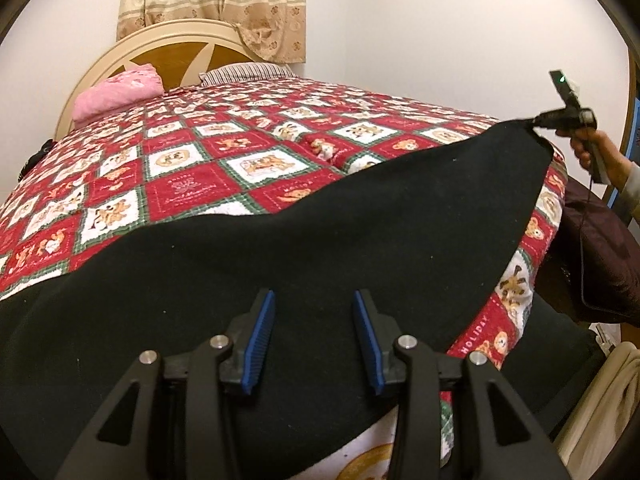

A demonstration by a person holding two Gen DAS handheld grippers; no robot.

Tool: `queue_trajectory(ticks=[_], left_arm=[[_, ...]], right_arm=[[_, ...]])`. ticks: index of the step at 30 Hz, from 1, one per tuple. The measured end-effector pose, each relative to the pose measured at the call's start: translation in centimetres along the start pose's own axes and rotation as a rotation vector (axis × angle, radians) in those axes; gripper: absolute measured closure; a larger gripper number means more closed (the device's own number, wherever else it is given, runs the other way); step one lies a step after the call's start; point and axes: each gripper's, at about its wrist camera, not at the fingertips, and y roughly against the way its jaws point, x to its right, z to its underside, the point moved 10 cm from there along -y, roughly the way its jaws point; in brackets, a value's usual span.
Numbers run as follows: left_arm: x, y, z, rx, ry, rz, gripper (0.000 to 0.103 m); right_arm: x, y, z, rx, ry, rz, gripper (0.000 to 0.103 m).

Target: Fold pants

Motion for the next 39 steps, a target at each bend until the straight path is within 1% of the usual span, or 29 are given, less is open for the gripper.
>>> queue_trajectory(ticks=[1,3,4,6,8,9,10,12,13,14,16,17,18,20,21,23,26,30,32,34,37,39], left_arm=[[0.0,0.0,0.0,-0.001,-0.003,0.0,0.059],[0.0,0.0,-0.1,-0.005,-0.01,-0.001,0.059],[0.0,0.0,-0.1,-0.005,-0.011,-0.002,0.059],[-0.2,0.1,0.0,-0.005,-0.006,-0.003,0.059],[-0.4,0.3,0.0,-0.003,0.0,-0.01,0.059],[-0.5,0.3,0.1,-0.003,0.002,-0.014,0.059],[-0.7,0.5,0.1,-0.004,0.006,-0.022,0.059],[-1.4,1.1,0.1,-0.009,0.024,-0.041,0.059],[-2.0,1.7,0.0,-0.007,0.035,-0.059,0.059],[-2.8,2.4,0.1,-0.002,0.042,-0.089,0.058],[-5.2,4.4,0.3,0.01,0.057,-0.165,0.051],[-6.5,5.4,0.5,0.016,0.07,-0.2,0.051],[-8.2,6.6,1.0,0.017,0.087,-0.245,0.05],[-12.4,9.3,2.1,0.017,0.136,-0.349,0.05],[-14.2,10.1,2.8,0.009,0.158,-0.394,0.05],[-18.2,11.8,4.3,-0.03,0.194,-0.516,0.05],[-22.5,13.6,5.4,-0.022,0.258,-0.597,0.05],[-26.2,13.4,6.3,-0.027,0.341,-0.609,0.05],[-26.9,12.4,6.6,-0.037,0.382,-0.571,0.05],[-27.0,11.5,6.9,-0.05,0.398,-0.563,0.05],[-26.4,10.7,6.7,-0.056,0.377,-0.559,0.05],[-26.1,10.5,6.6,-0.052,0.383,-0.544,0.05]], right_arm=[[0.3,-0.6,0.3,-0.009,0.006,0.023,0.1],[1.2,-1.4,0.8,-0.023,-0.018,0.037,0.093],[1.6,-1.2,0.9,-0.018,-0.031,0.051,0.093],[2.4,0.2,1.2,0.009,-0.074,0.045,0.093],[2.6,2.0,1.8,0.035,-0.09,0.04,0.093],[2.3,2.6,2.0,0.041,-0.088,0.039,0.093],[1.7,3.3,2.6,0.045,-0.081,0.019,0.093],[0.2,3.6,3.7,0.027,-0.057,-0.003,0.093],[-0.5,3.7,4.2,0.019,-0.024,0.027,0.093],[-1.1,3.9,4.3,0.03,0.001,0.044,0.093],[-3.3,4.6,4.1,0.066,0.043,0.027,0.093],[-4.2,4.7,4.0,0.077,0.058,0.006,0.093],[-5.9,4.8,3.8,0.091,0.082,-0.034,0.093],[-8.9,4.5,3.6,0.101,0.13,-0.085,0.093],[-10.4,4.2,3.6,0.104,0.159,-0.103,0.093],[-14.3,3.2,3.6,0.104,0.236,-0.143,0.093],[-19.7,1.6,4.1,0.083,0.323,-0.227,0.093],[-25.7,-0.7,4.9,0.041,0.379,-0.306,0.093],[-28.4,-1.3,5.6,0.019,0.394,-0.348,0.093],[-31.0,-1.6,6.4,0.012,0.429,-0.371,0.093],[-33.9,-1.9,7.5,0.001,0.479,-0.402,0.093],[-35.0,-1.9,8.1,-0.008,0.492,-0.425,0.093]])
